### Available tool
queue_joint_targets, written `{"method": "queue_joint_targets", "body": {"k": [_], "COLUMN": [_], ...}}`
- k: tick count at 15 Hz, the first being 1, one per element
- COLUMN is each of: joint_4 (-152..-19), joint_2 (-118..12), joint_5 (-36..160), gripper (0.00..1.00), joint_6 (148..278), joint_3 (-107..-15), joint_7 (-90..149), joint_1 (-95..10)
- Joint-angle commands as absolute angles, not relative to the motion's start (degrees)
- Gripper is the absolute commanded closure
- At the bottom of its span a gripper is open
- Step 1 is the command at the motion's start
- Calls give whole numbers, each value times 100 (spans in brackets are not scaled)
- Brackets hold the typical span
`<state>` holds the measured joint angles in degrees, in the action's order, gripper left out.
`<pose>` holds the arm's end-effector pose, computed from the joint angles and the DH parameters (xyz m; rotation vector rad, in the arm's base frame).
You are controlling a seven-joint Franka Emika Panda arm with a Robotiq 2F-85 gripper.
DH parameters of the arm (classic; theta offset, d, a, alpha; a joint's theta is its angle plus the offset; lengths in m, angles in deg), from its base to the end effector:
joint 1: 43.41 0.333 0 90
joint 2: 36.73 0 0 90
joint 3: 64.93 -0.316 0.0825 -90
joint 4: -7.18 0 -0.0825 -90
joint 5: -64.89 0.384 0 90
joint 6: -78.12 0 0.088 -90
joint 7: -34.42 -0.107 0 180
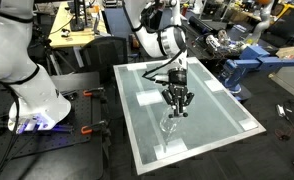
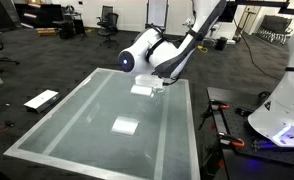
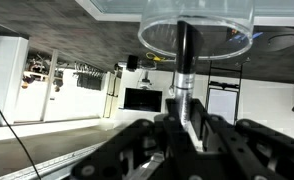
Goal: Put the marker in the glass then put it back on the table
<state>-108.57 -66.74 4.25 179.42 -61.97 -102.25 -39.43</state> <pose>0.5405 -0.0670 0.1838 1.3670 -1.5477 0.7000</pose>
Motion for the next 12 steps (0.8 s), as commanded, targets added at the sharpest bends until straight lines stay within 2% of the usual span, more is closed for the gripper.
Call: {"method": "queue_joint_targets", "body": {"k": [1,6,8,12], "joint_4": [-10753,-10784,-10827,-10915], "joint_2": [-6735,-6676,-6586,-6356], "joint_5": [392,406,392,377], "gripper": [49,12,0,0], "joint_6": [17817,17789,17781,17763], "joint_3": [-6224,-6232,-6240,-6267], "joint_7": [-10343,-10374,-10423,-10585], "joint_1": [-3954,-3935,-3908,-3857]}}
